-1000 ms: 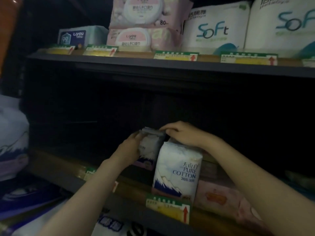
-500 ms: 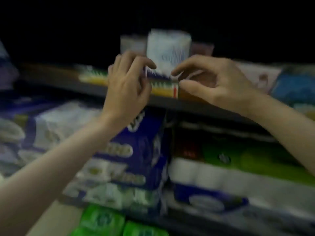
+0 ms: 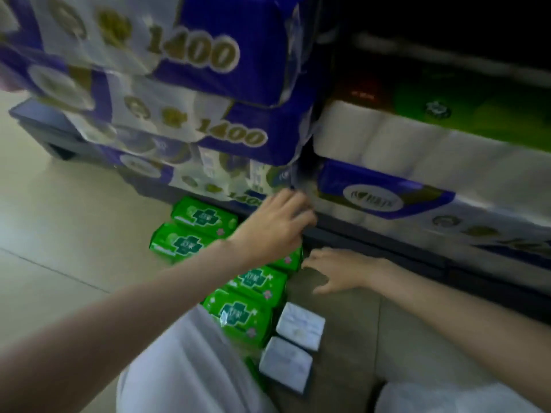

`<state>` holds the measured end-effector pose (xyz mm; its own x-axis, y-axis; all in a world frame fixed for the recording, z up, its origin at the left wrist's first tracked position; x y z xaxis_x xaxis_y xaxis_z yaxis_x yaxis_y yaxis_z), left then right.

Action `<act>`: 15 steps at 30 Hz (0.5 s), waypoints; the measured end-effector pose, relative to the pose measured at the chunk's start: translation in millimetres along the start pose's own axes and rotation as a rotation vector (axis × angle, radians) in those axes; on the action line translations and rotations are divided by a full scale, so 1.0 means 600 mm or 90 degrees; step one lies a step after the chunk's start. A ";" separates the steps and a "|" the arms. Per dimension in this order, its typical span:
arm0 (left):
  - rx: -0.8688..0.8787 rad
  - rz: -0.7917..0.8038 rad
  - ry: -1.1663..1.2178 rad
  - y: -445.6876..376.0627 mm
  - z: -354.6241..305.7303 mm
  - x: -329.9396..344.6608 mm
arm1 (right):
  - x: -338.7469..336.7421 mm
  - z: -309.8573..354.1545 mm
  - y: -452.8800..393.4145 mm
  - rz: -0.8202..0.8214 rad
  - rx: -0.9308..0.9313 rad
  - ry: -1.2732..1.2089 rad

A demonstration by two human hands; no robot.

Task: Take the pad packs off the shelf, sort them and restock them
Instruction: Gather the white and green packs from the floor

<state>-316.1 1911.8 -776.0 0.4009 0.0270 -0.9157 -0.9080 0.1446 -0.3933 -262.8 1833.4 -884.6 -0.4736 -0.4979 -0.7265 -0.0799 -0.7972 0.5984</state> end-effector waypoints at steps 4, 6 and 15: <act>0.001 0.467 -0.010 0.106 -0.058 0.181 | 0.137 -0.033 -0.039 0.084 0.105 -0.078; 0.018 0.601 -0.026 0.150 -0.084 0.230 | 0.192 -0.043 -0.049 0.086 0.159 -0.107; 0.123 0.731 -0.045 0.236 -0.191 0.294 | 0.242 -0.069 -0.067 -0.066 0.197 -0.144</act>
<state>-388.1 1823.8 -1002.7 -0.6324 0.2945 -0.7164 -0.7105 0.1479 0.6880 -291.8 1778.9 -1027.8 -0.6277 -0.3048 -0.7163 -0.3818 -0.6814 0.6245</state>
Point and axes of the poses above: each hand's wrist, its own y-axis away from the middle knuckle, its own x-axis out of the palm, z = x × y, the point moved 7 cm from there along -y, towards the middle knuckle, and after that the axes turned 10 degrees about -y, right-handed, at the moved point
